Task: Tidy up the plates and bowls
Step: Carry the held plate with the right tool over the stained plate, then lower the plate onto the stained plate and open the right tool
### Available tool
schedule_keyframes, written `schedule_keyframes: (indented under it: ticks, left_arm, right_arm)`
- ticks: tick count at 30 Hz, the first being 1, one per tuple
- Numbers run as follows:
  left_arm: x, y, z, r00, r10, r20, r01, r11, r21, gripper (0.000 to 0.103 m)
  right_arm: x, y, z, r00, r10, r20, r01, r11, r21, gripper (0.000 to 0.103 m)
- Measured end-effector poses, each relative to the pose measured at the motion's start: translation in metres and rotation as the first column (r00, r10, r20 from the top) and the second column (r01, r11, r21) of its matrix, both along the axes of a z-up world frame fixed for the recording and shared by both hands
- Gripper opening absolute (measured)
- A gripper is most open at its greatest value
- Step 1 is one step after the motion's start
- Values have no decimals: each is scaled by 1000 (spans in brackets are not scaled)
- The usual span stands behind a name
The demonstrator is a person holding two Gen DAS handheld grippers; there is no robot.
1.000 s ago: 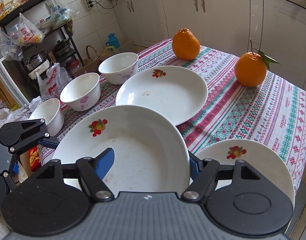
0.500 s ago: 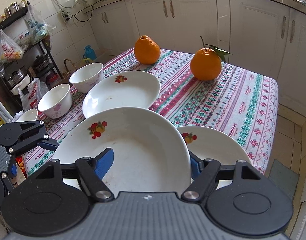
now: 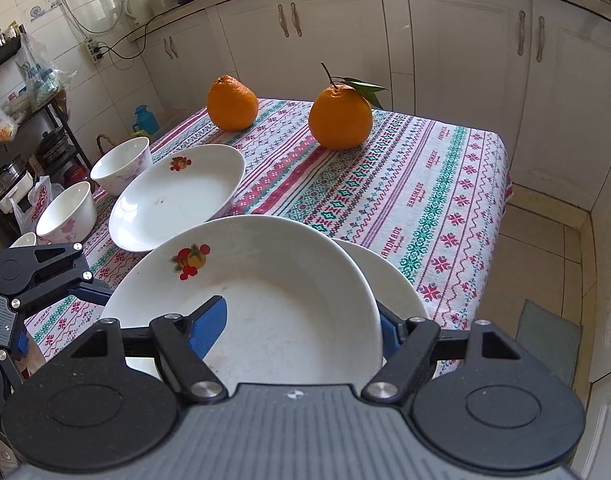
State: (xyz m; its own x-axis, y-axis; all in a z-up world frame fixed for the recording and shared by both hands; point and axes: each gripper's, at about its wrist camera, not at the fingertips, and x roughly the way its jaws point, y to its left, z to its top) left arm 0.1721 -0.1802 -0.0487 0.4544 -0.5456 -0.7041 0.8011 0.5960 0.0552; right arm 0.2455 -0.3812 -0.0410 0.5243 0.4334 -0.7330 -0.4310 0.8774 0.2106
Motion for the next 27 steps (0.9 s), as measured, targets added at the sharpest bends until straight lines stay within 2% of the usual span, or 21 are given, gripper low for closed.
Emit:
schedule_keyframes:
  ticks: [15,27]
  left_arm:
    - [13,-13,-7,999,-15,-29,15,1000,-1,92]
    - [21,-13,-12,999,9,-39,-10,1000,-9,93]
  right_arm:
    - [5,-16,-14,999,-40,-24,40,999,-1,81]
    - [0,-25,-17,997,-73,-40,73,997,-2,81]
